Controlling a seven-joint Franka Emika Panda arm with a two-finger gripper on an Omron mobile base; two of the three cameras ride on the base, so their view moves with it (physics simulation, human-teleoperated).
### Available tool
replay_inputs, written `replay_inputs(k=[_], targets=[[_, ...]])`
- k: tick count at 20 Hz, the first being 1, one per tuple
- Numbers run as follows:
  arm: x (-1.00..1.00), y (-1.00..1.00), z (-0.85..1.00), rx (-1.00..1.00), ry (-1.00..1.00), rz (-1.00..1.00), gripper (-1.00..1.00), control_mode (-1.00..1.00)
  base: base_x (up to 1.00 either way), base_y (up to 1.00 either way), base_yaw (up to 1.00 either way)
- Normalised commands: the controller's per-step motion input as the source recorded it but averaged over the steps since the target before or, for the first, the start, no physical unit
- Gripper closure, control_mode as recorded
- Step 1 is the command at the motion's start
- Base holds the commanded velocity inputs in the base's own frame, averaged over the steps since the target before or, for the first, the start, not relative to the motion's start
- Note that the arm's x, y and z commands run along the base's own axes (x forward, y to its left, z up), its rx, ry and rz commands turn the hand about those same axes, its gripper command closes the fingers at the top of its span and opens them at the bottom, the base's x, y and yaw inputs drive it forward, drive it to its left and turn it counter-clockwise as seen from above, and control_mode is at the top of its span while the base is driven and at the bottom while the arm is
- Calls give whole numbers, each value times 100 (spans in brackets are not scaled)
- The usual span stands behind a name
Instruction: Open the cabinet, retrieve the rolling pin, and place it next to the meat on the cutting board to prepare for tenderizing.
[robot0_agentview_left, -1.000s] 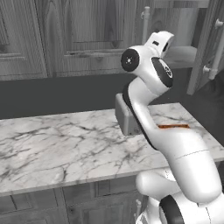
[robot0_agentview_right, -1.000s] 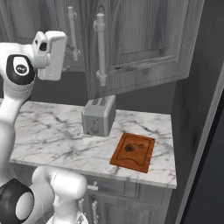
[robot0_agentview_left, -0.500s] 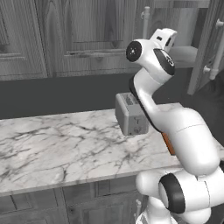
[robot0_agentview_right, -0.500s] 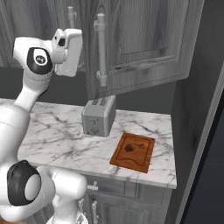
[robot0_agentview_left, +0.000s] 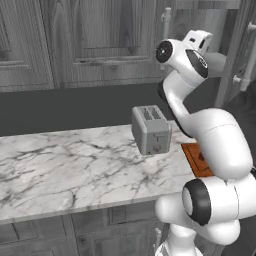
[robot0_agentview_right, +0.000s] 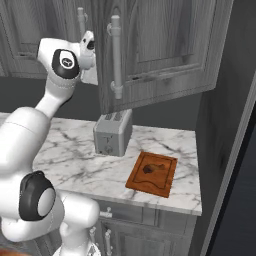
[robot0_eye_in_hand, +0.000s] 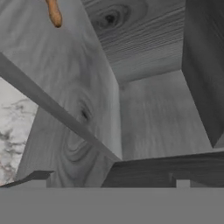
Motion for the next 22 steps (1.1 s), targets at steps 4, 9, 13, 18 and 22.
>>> replay_inputs(k=[4,9,13,18,22], targets=[[-10,-67,0,0,0,-5,-100,-100,0,0,0],[-43,-77,0,0,0,-7,-100,-100,0,0,0],[-63,-83,-2,0,0,-9,-100,-100,0,0,0],[-61,-91,-4,0,0,-10,-100,-100,0,0,0],[-42,-98,-4,0,0,-10,-100,-100,0,0,0]])
